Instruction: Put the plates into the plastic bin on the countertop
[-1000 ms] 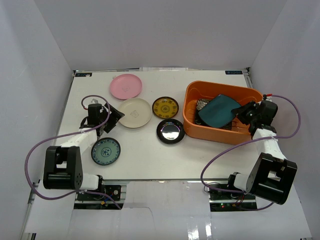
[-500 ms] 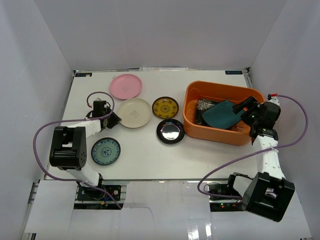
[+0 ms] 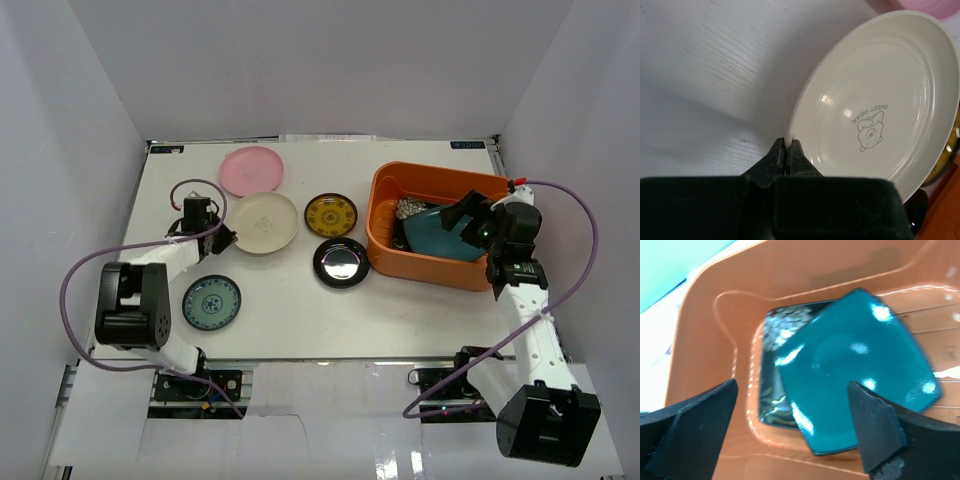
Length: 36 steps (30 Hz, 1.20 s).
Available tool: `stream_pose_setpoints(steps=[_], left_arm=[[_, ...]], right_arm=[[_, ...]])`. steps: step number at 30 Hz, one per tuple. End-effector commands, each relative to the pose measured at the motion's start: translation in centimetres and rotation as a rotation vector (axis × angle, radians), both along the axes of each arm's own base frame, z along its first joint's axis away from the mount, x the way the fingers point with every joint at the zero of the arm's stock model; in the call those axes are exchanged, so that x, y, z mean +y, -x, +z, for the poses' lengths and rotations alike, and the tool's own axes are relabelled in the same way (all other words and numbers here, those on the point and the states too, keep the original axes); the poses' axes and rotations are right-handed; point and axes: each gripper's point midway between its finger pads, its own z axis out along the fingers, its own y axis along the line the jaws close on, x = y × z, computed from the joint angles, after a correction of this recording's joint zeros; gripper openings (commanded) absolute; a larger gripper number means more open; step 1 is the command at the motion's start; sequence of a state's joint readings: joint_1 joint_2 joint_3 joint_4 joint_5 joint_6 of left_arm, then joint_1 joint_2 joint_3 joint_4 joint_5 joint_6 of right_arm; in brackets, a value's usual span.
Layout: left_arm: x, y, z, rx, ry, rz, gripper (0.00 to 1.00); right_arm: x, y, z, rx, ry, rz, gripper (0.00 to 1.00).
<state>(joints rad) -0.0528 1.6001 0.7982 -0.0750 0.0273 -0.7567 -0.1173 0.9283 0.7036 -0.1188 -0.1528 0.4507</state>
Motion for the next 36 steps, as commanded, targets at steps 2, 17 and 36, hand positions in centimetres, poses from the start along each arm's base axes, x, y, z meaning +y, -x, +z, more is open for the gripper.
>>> stream_pose_setpoints(steps=[2, 17, 36], left_arm=[[-1.3, -0.3, 10.9, -0.291, 0.039, -0.075, 0.0], [1.9, 8.3, 34.1, -0.899, -0.099, 0.047, 0.0], [-1.3, 12.6, 42.5, -1.198, -0.079, -0.06, 0.0]], right_arm=[[3.6, -0.7, 6.1, -0.17, 0.039, 0.125, 0.99], [31.8, -8.0, 10.6, -0.215, 0.212, 0.636, 0.32], [44.3, -22.6, -8.4, -0.015, -0.027, 0.343, 0.9]])
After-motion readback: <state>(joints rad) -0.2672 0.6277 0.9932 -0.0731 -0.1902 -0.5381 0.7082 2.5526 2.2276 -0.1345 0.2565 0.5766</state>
